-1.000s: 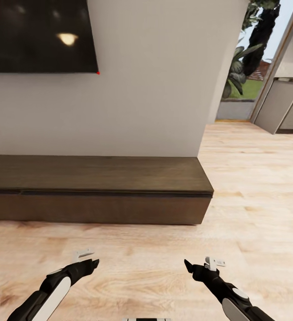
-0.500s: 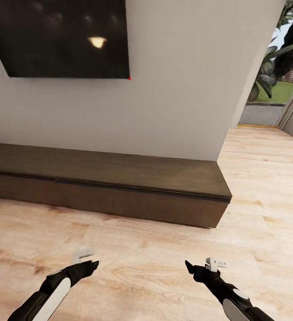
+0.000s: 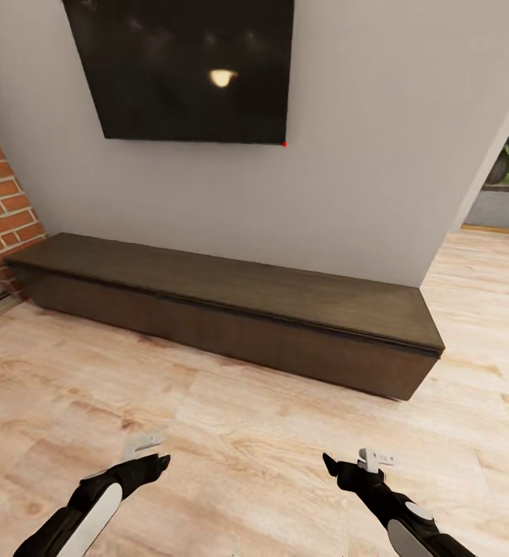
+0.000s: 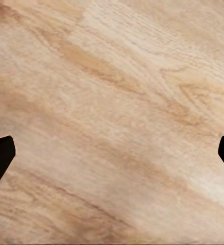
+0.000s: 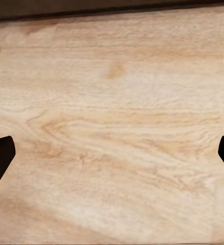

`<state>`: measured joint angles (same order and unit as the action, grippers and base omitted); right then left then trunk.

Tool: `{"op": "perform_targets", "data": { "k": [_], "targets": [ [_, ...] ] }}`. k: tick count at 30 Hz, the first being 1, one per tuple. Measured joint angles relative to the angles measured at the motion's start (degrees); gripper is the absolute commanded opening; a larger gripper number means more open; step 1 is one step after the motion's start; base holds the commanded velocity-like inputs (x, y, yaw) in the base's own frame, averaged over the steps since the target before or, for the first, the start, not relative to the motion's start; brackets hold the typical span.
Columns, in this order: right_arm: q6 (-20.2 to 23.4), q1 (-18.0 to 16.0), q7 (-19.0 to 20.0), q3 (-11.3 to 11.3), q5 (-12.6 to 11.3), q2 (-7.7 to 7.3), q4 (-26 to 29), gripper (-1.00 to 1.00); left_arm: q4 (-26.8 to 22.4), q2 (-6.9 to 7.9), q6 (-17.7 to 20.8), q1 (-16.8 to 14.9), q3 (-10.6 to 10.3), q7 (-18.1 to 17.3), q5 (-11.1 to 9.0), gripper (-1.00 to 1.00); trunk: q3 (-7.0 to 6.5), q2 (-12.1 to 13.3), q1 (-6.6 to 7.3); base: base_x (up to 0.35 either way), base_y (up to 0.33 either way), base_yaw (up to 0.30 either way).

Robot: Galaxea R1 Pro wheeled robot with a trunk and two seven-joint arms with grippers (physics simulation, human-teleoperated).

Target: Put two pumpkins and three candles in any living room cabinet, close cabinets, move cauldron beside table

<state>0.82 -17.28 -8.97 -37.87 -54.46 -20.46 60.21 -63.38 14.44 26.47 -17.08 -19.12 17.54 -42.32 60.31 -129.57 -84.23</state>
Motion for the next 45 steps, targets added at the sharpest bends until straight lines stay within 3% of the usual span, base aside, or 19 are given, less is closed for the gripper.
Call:
{"op": "perform_targets", "data": {
  "k": [13,16,20,24,26,35,39,45],
  "targets": [
    [-0.06,0.0,-0.18,-0.02,0.56,-0.03,0.11,1.0,0.43,-0.1,0.07,0.0,0.08,-0.13,-0.03,1.0,-2.34,5.21,2.88,-0.054,0.035,0.286],
    [-0.09,0.0,-0.21,-0.03,0.62,-0.03,0.12,1.0,0.47,-0.09,0.1,0.0,0.19,-0.17,-0.83,1.0,-2.87,6.42,3.54,0.0,0.0,0.286],
    [-0.13,0.0,-0.25,-0.07,0.64,-0.03,0.13,1.0,0.82,-0.1,0.21,0.0,2.07,-0.18,-1.71,1.0,-3.59,8.02,4.42,0.0,0.0,0.286],
    [0.0,0.0,-0.25,-0.07,0.63,0.13,-0.01,1.0,9.66,-0.31,0.3,-0.41,6.54,-0.33,-2.02,1.0,-4.28,9.63,5.29,0.0,0.0,0.286],
    [0.04,0.0,-0.22,-0.08,0.63,0.19,-0.06,1.0,11.16,-0.34,0.29,-0.5,7.79,-0.34,-2.15,1.0,-4.6,10.43,5.73,0.0,0.0,0.286],
    [0.05,0.0,-0.16,-0.09,0.86,0.28,-0.41,1.0,11.91,-0.27,0.29,-0.58,8.84,-0.35,-2.25,1.0,-6.01,14.04,7.71,0.0,0.0,0.286],
    [0.05,0.0,-0.15,-0.09,0.93,0.25,-0.44,1.0,11.92,-0.32,0.23,-0.57,12.23,-0.4,-2.3,1.0,-6.63,15.64,8.59,0.0,0.0,0.286],
    [0.0,0.0,-0.11,-0.08,0.96,0.24,-0.61,1.0,11.87,-0.48,0.21,-0.55,13.31,-0.44,-2.29,1.0,-7.57,18.05,9.91,0.0,0.0,0.286]
  ]
}}
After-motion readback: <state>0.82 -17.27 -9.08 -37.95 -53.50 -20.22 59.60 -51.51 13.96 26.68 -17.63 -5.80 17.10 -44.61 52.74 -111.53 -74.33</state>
